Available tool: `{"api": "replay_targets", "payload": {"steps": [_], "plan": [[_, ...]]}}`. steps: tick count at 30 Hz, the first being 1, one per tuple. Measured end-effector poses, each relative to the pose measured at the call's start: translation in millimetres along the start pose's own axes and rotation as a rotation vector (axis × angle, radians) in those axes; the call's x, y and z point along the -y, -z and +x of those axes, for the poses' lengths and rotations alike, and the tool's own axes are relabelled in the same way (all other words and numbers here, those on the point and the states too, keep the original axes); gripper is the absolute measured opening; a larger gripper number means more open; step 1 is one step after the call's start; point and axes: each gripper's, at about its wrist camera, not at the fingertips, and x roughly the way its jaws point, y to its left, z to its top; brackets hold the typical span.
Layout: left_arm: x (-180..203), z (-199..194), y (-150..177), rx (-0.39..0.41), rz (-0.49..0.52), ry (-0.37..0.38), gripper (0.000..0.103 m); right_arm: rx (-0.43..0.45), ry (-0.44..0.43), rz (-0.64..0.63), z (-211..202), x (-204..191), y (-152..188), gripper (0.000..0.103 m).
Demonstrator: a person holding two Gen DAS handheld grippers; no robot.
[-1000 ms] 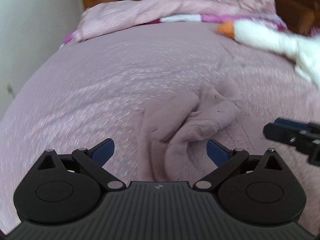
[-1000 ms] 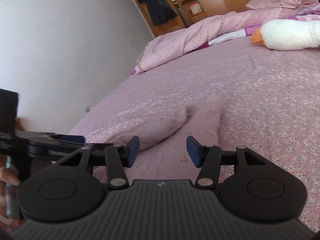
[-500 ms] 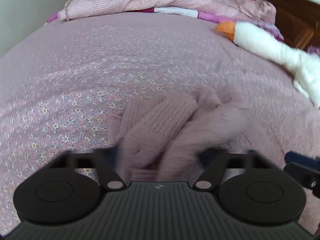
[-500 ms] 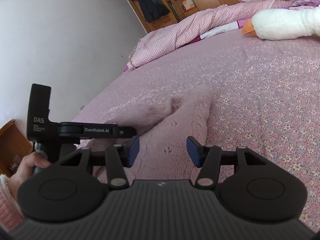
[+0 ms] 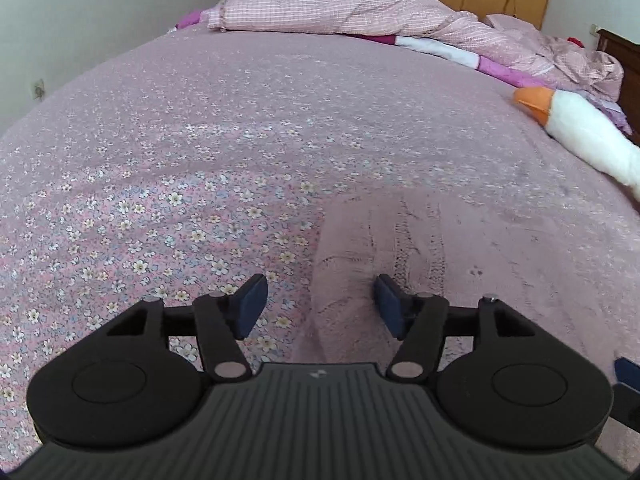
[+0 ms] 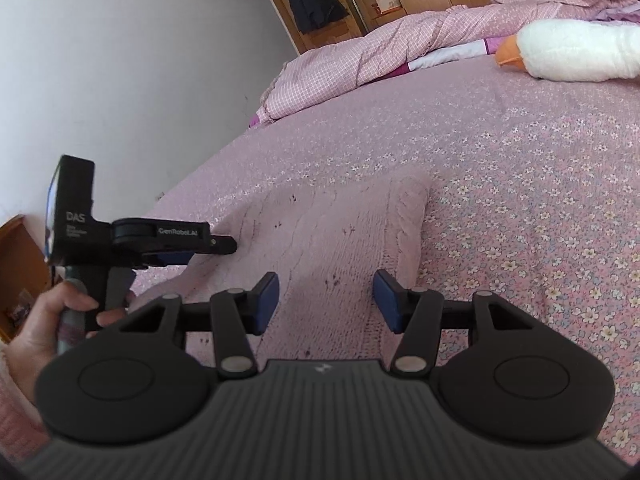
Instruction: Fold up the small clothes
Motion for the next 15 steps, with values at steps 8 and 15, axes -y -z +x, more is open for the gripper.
{"api": "replay_targets", "payload": {"steps": [8, 15], "plan": [[-0.1, -55.2, 16.6, 0.002, 0.007, 0.101, 0.079, 0.061, 0.022, 0.042, -16.8, 7.0, -3.0, 0.056], [10.4, -67.3, 37.5, -0.058, 0.019, 0.177, 0.077, 0.031, 0.098, 0.096, -14.8, 17.5, 4.1, 0.056]]}}
